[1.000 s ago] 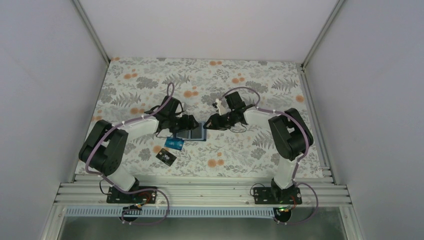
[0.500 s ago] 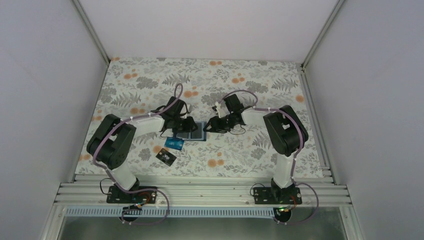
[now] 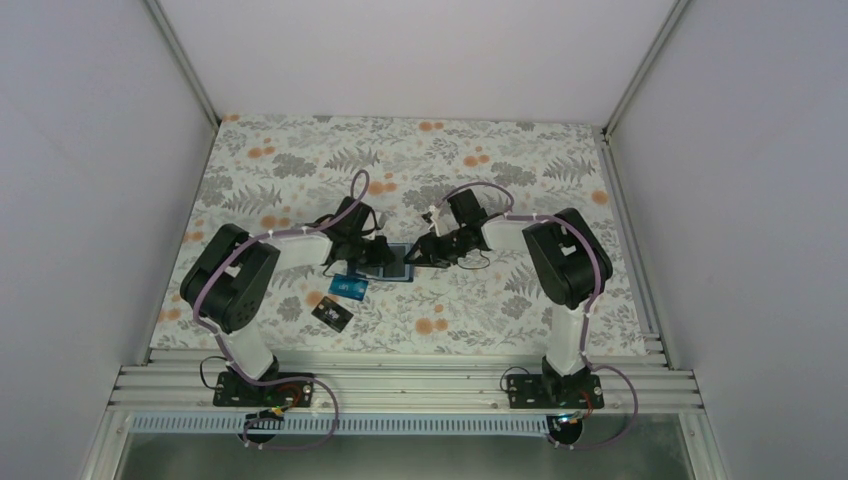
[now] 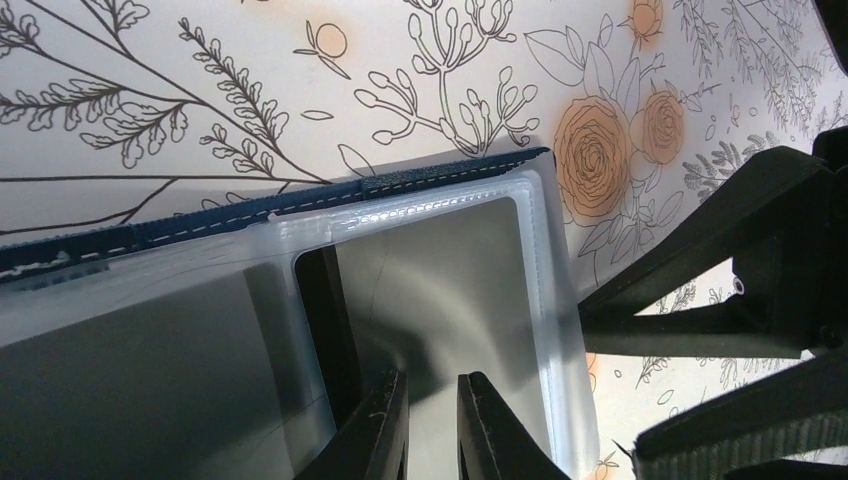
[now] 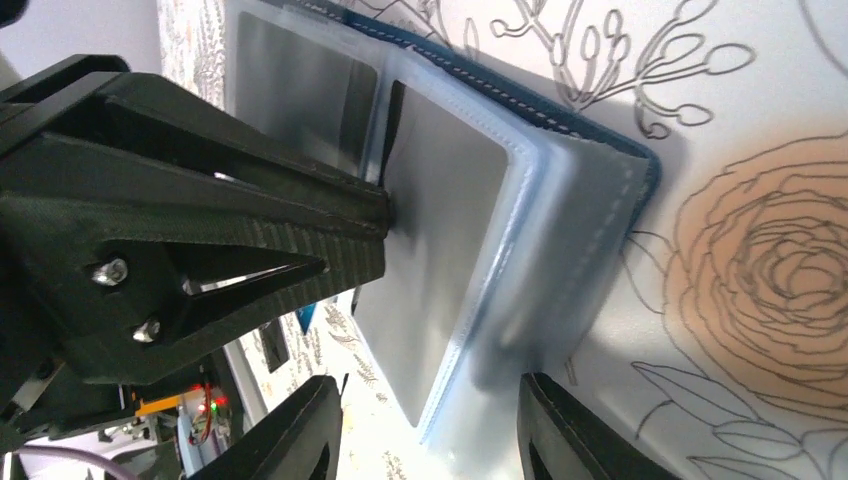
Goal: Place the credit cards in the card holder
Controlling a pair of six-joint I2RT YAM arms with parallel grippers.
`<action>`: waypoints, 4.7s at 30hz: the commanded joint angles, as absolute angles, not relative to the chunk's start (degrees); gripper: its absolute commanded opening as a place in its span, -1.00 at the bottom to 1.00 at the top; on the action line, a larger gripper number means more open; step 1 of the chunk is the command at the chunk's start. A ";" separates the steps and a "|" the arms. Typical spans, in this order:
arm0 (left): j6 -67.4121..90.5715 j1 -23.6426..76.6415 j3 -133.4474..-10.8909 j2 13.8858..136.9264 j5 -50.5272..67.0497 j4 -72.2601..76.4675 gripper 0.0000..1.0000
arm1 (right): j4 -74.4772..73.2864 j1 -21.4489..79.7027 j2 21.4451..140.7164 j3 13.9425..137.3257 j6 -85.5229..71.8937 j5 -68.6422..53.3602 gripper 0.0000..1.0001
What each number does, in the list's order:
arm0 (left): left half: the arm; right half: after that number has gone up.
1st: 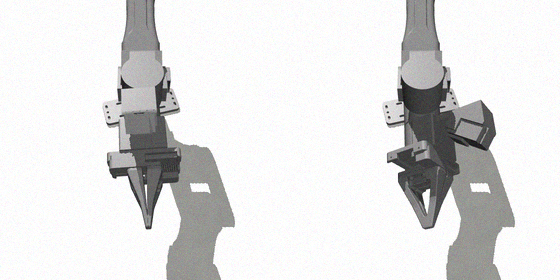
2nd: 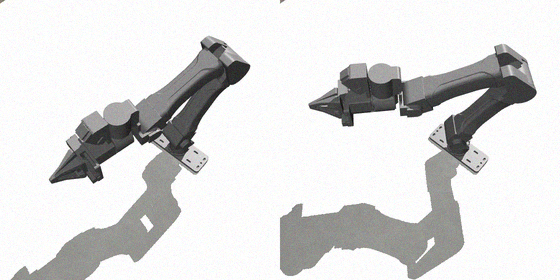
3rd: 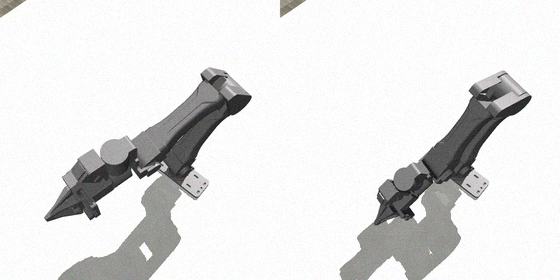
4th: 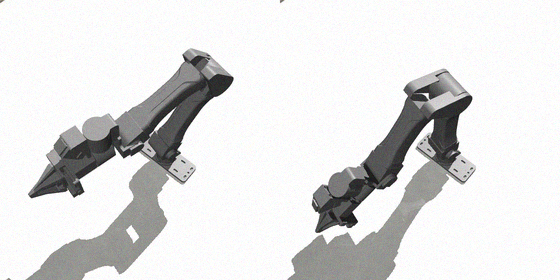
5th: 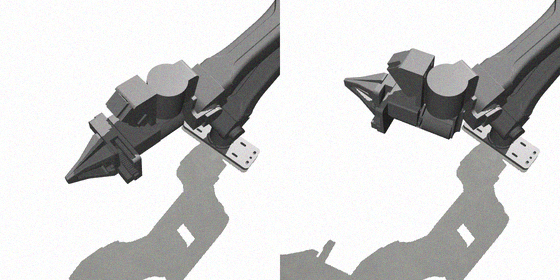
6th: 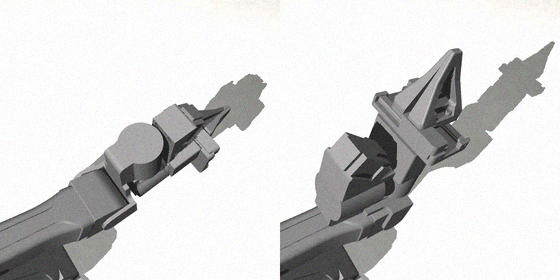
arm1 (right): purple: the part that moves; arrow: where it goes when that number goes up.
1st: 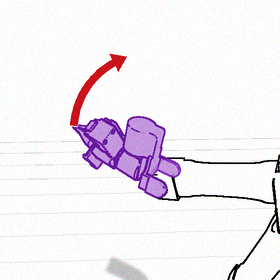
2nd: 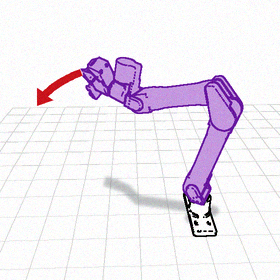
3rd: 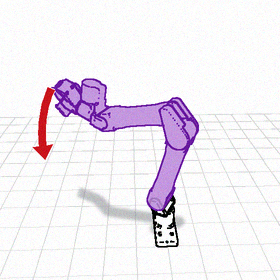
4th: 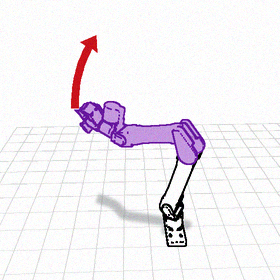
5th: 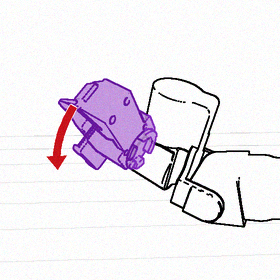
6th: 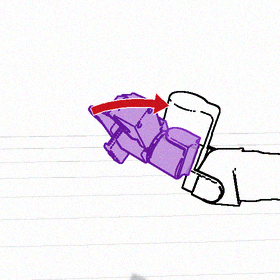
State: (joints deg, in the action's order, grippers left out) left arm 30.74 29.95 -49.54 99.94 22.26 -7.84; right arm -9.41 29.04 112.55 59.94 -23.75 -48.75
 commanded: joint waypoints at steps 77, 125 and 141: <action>32.70 31.65 -44.30 99.77 21.02 -6.49 -0.84 | -14.46 30.88 110.80 62.48 -19.91 -43.52 -0.64; 31.93 29.19 -44.48 83.05 13.23 -18.22 -0.31 | -25.86 32.72 109.35 72.93 -22.22 -47.88 -0.89; 30.74 25.84 -40.55 80.78 14.69 -16.47 -0.30 | -26.95 36.75 117.26 82.25 -24.97 -49.85 -0.88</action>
State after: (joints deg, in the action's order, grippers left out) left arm 31.94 26.85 -41.65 82.70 14.00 -17.56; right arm -25.78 35.24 114.39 78.98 -23.83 -48.53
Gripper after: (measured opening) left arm 0.352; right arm 0.058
